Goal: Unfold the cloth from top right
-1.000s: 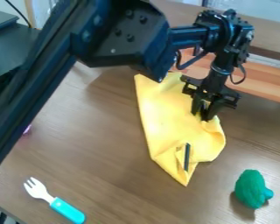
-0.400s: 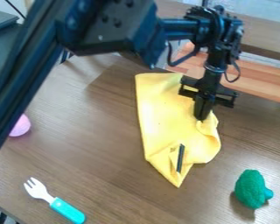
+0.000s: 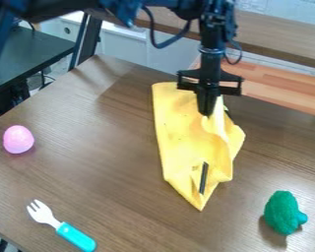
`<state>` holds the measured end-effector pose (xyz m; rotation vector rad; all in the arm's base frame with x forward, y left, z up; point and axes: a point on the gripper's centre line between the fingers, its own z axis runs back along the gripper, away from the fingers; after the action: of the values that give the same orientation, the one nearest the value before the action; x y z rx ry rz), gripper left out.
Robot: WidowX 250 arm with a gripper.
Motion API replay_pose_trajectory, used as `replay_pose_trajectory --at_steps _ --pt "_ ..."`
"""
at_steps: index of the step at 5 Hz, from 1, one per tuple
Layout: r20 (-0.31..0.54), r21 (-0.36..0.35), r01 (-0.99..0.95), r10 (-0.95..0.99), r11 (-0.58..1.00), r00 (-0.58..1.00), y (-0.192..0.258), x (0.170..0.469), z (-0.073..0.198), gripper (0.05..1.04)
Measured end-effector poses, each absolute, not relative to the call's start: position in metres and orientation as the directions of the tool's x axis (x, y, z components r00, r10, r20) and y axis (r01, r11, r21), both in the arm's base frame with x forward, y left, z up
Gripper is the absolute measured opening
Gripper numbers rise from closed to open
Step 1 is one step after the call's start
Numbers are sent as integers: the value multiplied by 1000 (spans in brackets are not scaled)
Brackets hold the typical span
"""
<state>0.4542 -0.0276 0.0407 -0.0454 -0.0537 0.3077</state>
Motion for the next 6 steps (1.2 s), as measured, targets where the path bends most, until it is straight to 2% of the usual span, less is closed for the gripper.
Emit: replay_pose_trajectory --at_steps 1,3,6 --pt "24 -89 -328 331 941 943 8 435 45 53" --pt "-30 -86 -338 337 937 941 64 400 30 53" --pt "28 -178 -244 253 953 967 159 338 51 53"
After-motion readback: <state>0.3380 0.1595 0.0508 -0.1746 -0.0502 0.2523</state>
